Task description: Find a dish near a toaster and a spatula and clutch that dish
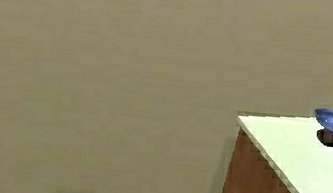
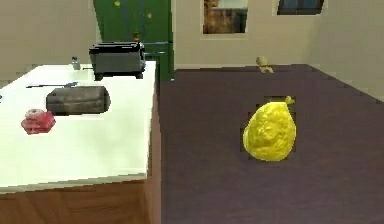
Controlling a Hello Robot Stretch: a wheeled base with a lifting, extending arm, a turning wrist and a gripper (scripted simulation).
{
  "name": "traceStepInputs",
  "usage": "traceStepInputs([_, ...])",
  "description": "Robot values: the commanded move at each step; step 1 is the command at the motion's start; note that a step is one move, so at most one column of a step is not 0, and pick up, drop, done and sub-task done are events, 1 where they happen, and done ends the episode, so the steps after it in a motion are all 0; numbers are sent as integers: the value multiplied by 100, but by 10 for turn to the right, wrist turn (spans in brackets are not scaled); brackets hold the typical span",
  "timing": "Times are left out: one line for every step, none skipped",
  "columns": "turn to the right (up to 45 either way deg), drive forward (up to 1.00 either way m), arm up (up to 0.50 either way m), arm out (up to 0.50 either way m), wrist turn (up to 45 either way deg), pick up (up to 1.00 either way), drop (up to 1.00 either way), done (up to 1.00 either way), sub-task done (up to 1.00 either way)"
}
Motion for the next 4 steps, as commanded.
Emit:
traceStepInputs([30, 0, 0, 0, 0, 0, 0, 0, 0])
traceStepInputs([0, 70, 0, 0, 0, 0, 0, 0, 0])
traceStepInputs([60, 0, 0, 0, 0, 0, 0, 0, 0])
traceStepInputs([0, 10, 0, 0, 0, 0, 0, 0, 0])
